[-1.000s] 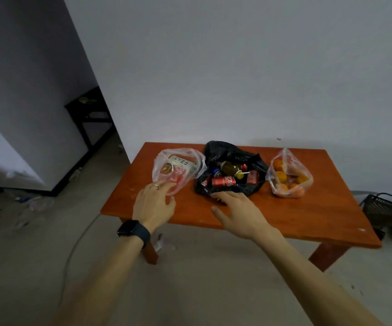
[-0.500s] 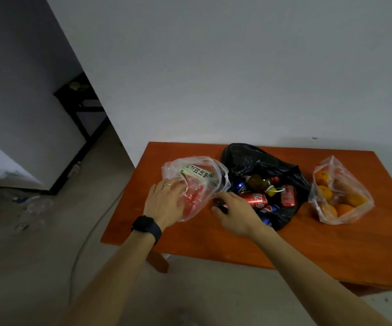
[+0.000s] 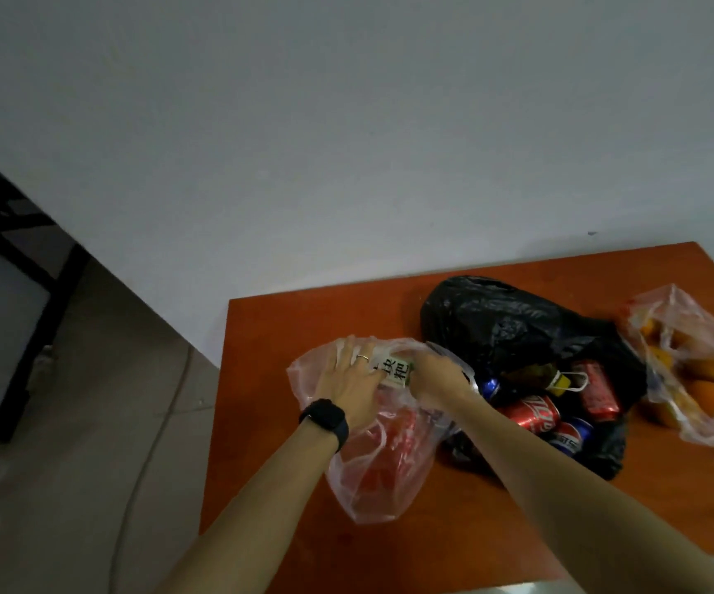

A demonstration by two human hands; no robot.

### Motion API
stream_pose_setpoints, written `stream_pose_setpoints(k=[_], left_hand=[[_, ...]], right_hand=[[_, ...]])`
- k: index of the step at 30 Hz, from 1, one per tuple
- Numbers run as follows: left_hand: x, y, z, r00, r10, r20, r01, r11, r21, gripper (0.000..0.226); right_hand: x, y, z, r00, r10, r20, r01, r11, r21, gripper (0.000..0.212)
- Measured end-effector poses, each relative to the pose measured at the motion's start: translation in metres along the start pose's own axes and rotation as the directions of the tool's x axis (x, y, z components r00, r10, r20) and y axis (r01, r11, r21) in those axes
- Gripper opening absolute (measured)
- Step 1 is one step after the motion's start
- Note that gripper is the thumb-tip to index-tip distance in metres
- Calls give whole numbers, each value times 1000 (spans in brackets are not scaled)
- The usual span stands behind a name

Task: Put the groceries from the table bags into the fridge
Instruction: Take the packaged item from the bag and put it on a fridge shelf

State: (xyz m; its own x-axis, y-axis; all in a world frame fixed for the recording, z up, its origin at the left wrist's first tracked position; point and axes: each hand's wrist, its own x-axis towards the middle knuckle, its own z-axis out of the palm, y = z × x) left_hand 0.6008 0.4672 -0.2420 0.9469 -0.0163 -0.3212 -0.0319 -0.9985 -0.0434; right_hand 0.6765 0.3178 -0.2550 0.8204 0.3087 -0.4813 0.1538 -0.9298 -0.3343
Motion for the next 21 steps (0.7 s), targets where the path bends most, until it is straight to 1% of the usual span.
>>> stream_pose_setpoints(k=[2,4,6,8,9,11,13,14,16,17,19,21], left_hand=[[22,-13,7,996,-3,94,0,999,32,62],[37,-24,10,988,2,155,-7,1000,31,69],[48,-33,12,986,21,165,-19,1000,-13,73],[57,-41,16,986,47,157,-41,999,-35,74],[61,-44,17,987,55,150,-48,998,-44,74],[68,-49,20,989,69,129,-61,996,-67,75],[74,-52,21,991,70,118,-58,993,-104,79],[76,-53,20,991,63,120,-48,991,-122,83],[81,-56,18,987,57,153,-38,992,-124,97],[83,-58,17,983,58,174,-39,993,-111,104],[84,-63,14,978,62,200,-47,996,-79,112],[82,-69,12,980,58,190,-50,998,-46,110]], right_hand=[[14,-3,3,996,80,40,-75,992,-98,40],[26,-3,6,992,122,22,-118,982,-146,41],[37,0,14,989,138,-45,-143,976,-161,32],[44,3,22,986,134,-94,-149,973,-177,30],[48,4,24,985,132,-109,-151,971,-183,30],[53,4,25,986,119,-112,-144,957,-253,29],[55,2,23,994,53,-95,-83,936,-342,36],[53,0,22,995,2,-97,-37,934,-356,42],[43,-1,17,989,-92,-113,53,950,-308,51],[37,-2,14,979,-138,-149,96,962,-257,51],[22,-7,0,930,-255,-264,227,965,-133,37],[6,-18,-16,867,-344,-361,371,929,5,25]])
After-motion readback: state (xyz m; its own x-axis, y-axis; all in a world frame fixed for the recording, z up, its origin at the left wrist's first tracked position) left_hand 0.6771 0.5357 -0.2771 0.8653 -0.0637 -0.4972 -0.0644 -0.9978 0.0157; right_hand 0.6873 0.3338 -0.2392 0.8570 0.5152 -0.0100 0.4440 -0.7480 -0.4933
